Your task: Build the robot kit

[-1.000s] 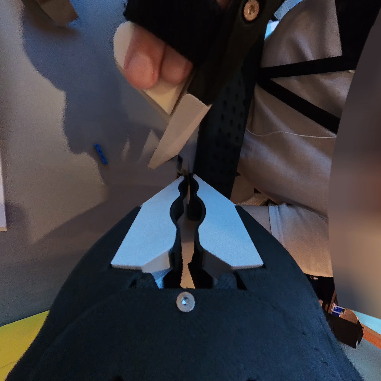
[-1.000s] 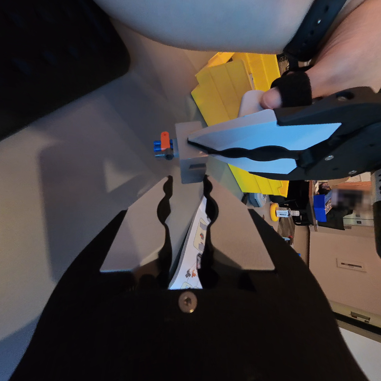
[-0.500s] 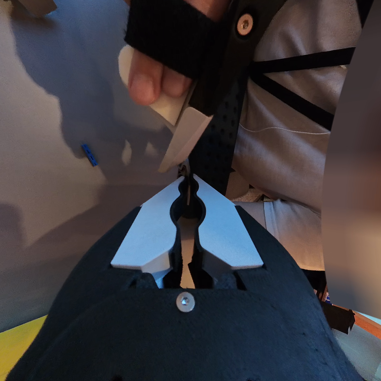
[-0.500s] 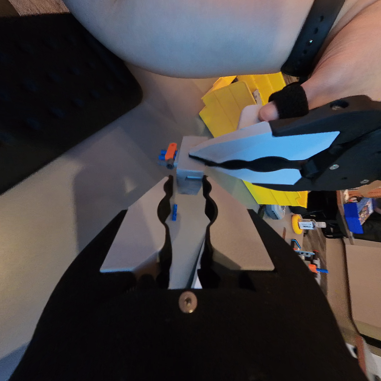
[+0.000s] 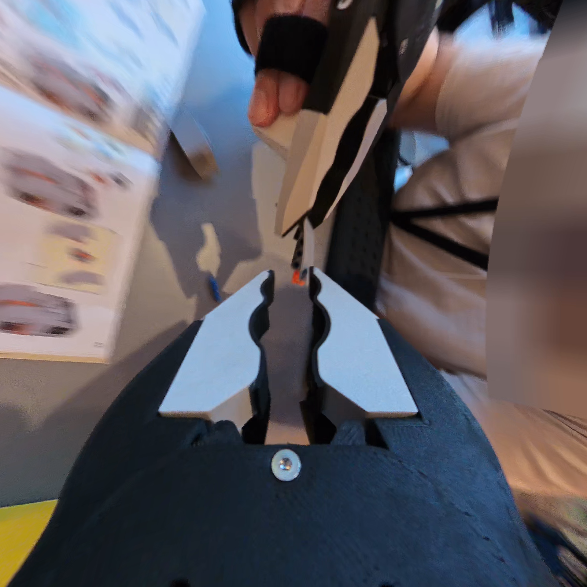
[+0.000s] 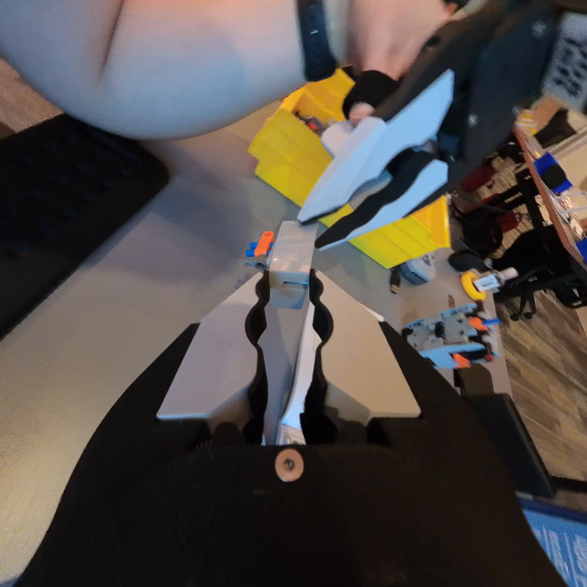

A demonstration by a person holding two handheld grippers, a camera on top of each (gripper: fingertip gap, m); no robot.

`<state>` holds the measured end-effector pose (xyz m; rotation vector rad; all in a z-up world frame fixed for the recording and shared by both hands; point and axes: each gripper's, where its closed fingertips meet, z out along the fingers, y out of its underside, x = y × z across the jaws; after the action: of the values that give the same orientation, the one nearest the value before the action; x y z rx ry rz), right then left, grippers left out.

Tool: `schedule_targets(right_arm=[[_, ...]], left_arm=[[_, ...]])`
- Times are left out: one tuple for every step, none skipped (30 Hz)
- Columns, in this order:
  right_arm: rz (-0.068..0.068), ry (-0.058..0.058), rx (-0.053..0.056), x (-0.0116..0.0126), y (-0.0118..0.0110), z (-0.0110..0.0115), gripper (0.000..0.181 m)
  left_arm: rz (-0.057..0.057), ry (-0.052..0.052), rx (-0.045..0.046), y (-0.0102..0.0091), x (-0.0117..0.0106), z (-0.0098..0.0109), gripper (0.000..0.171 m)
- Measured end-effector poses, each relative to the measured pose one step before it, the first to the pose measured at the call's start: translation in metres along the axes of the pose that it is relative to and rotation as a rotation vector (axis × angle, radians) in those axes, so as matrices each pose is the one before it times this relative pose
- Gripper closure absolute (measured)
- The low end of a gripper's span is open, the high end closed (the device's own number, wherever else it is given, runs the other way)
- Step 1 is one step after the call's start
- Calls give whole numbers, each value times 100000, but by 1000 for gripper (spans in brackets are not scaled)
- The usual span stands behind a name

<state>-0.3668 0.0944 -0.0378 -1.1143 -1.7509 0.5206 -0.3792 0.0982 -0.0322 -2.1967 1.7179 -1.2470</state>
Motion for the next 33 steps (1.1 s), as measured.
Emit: schedule_targets(right_arm=[[3106, 2042, 2034, 810, -140, -1030, 157], [3343, 1445, 2686, 725, -368, -1092, 157], [3386, 932, 2729, 619, -510, -1108, 158], [3021, 860, 2103, 525, -537, -1093, 158], [2018, 1607, 2037, 540, -582, -1078, 158], [1674, 1066, 1895, 386, -576, -1023, 158], [2062, -112, 846, 162, -427, -926, 158], [1772, 285, 254, 143, -326, -829, 158], [1035, 567, 315, 112, -316, -734, 158], [794, 42, 324, -12, -291, -630, 158], [984, 354, 399, 16, -272, -550, 158], [1397, 289, 858, -35, -265, -451, 158], [2141, -1307, 878, -299, -186, -368, 158], [2468, -1330, -135, -333, 60, -290, 158], [2445, -88, -1012, -193, 304, -272, 158], [2773, -518, -1509, -385, 567, -262, 158], [3080, -1889, -2035, -795, 815, -252, 157], [2325, -754, -1214, -798, 887, -273, 158], [2293, -1065, -122, -920, 921, -263, 158], [3959, -2538, -487, -1136, 1101, -206, 158], [4770, -1273, -538, -829, 1218, -127, 158], [4075, -472, -873, -582, 1389, -44, 158], [3069, -29, -1877, -425, 1567, 23, 158], [2298, -407, -1521, -406, 1481, 120, 158], [2134, -670, -1312, -357, 1403, 214, 158], [1382, -1257, -158, -360, 1155, 209, 158], [1497, -1202, 2072, -267, 723, 122, 158], [2065, -901, 3332, -101, 391, 13, 158], [1766, -579, 2544, 2, 293, -33, 158], [166, 319, 1152, 116, 233, -46, 158], [-1581, 39, 264, 21, 189, -9, 158], [-1755, -563, -323, -126, 133, 70, 158], [-1315, 265, -56, 0, 23, 90, 158]], left_arm=[[4892, -3369, 7112, -1196, -83, -817, 146], [6790, -3416, 6996, -1328, 97, -669, 142], [8270, -3650, 6254, -1366, 227, -482, 140], [9146, -4224, 5501, -1355, 282, -222, 136], [9463, -4498, 4206, -1208, 312, 28, 127], [9247, -4211, 2638, -970, 367, 227, 118], [8459, -4683, 1744, -836, 277, 317, 116], [7316, -5785, 1615, -784, 75, 365, 116], [6503, -5783, 1442, -718, 56, 396, 112], [6156, -4588, 1055, -662, 161, 426, 107], [5259, -3136, 326, -590, 262, 447, 109], [3242, -1660, -303, -481, 332, 503, 110], [1086, 371, -463, -401, 490, 578, 109], [-362, 2540, -450, -265, 731, 652, 105], [-812, 2481, -298, -157, 720, 713, 104], [-773, 565, 410, -103, 499, 755, 104], [-1164, -490, 1592, -73, 454, 717, 105], [-1567, 920, 3972, -156, 842, 663, 111], [-902, 1865, 6014, -157, 1131, 659, 116], [-363, 1126, 5091, 180, 1014, 688, 121], [-800, 1932, 2165, 625, 1020, 786, 129], [-1225, 2303, -1164, 971, 936, 846, 129], [-1290, 2228, -2837, 1115, 775, 841, 129], [-1657, 3418, -2767, 1068, 828, 828, 127], [-2384, 2708, -2459, 969, 579, 753, 125], [-2722, 1955, -2568, 967, 353, 679, 122], [-2921, 1577, -3218, 1015, 231, 604, 114], [-2621, -140, -2451, 877, -30, 502, 113], [-2140, -126, -303, 556, 22, 403, 110], [-2235, 234, 1212, 277, 99, 286, 111], [-1731, -1206, 1953, 31, -69, 143, 112], [-23, -1476, 2040, -97, -46, -11, 111], [1079, -684, 1951, -217, 154, -150, 112]])
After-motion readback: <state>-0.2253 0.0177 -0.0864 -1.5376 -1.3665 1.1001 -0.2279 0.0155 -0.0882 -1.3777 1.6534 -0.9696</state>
